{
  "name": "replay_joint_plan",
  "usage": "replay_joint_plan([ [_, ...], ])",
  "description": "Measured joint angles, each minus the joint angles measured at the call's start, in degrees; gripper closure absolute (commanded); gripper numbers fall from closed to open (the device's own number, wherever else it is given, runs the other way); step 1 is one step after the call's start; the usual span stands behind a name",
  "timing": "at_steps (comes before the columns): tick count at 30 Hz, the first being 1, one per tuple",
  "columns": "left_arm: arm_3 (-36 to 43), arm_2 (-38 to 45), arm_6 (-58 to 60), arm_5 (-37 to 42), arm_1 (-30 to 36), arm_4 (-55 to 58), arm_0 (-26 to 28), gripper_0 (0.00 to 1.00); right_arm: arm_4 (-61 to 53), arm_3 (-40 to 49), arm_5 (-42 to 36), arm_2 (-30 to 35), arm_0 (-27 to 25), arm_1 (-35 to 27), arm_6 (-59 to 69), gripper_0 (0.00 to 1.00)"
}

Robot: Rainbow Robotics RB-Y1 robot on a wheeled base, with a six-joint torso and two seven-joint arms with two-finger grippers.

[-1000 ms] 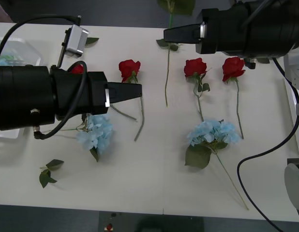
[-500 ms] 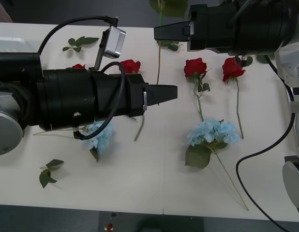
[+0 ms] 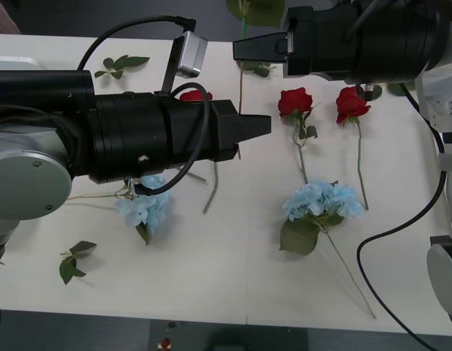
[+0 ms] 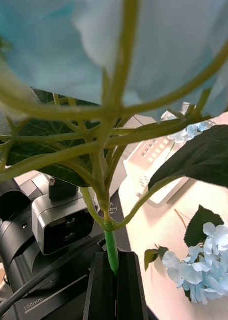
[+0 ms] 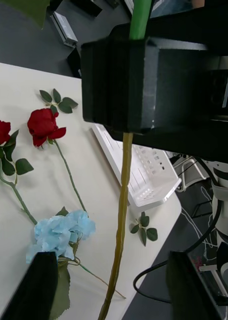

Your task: Put the red flowers into the right box and the blue flowers into the left box

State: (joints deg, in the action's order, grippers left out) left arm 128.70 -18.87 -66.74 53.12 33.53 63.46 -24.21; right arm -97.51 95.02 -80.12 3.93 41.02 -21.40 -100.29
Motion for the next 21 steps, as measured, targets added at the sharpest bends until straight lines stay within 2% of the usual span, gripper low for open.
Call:
replay_joint_plan([
  [16, 0.0, 0.0, 0.0, 0.0, 0.0, 0.0, 0.0, 1.0, 0.0, 0.0, 0.0, 0.0, 0.0, 0.0, 0.0, 0.98],
  [17, 0.0, 0.0, 0.0, 0.0, 0.0, 0.0, 0.0, 1.0, 0.0, 0.0, 0.0, 0.0, 0.0, 0.0, 0.0, 0.75],
  [18, 0.0, 0.0, 0.0, 0.0, 0.0, 0.0, 0.0, 1.0, 0.0, 0.0, 0.0, 0.0, 0.0, 0.0, 0.0, 0.33],
  [19, 0.0, 0.0, 0.0, 0.0, 0.0, 0.0, 0.0, 1.0, 0.0, 0.0, 0.0, 0.0, 0.0, 0.0, 0.0, 0.08],
  [20, 0.0, 0.0, 0.0, 0.0, 0.0, 0.0, 0.0, 1.0, 0.0, 0.0, 0.0, 0.0, 0.0, 0.0, 0.0, 0.0],
  [21, 0.0, 0.0, 0.0, 0.0, 0.0, 0.0, 0.0, 1.0, 0.0, 0.0, 0.0, 0.0, 0.0, 0.0, 0.0, 0.0],
])
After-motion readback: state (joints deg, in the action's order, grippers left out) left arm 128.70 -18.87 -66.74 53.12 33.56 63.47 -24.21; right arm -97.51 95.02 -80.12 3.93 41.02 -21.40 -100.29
